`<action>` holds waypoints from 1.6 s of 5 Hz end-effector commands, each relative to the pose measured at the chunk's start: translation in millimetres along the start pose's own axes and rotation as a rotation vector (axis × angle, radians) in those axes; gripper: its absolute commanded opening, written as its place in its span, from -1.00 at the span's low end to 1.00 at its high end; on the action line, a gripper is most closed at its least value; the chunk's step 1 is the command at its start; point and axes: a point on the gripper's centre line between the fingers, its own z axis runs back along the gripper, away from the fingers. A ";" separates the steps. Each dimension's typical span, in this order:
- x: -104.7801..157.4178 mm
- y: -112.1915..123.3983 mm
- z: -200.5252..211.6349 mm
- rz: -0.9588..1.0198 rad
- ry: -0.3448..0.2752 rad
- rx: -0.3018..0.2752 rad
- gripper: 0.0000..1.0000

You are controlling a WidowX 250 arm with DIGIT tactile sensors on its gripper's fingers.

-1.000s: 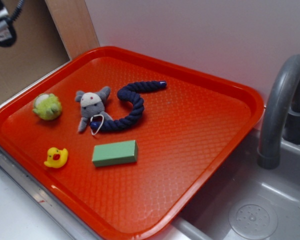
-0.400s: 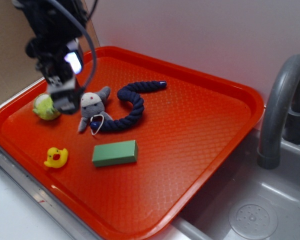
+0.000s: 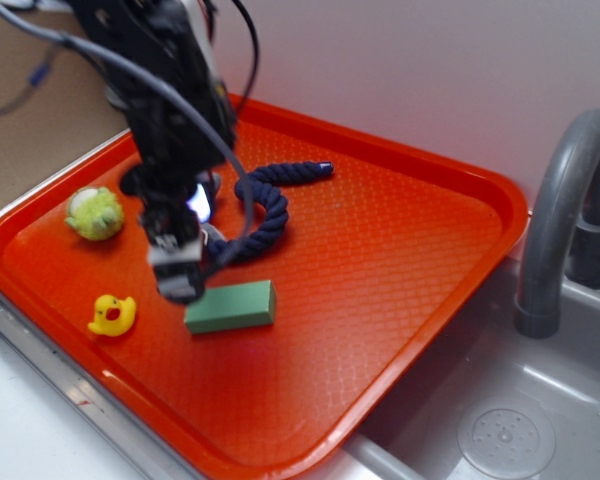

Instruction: Grab the green block.

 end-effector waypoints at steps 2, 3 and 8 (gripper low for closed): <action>-6.6 -4.6 -35.5 0.006 0.085 -0.025 1.00; -4.5 -2.1 -47.8 0.002 0.130 -0.019 1.00; -31.0 21.8 -6.1 0.297 0.073 -0.033 -1.00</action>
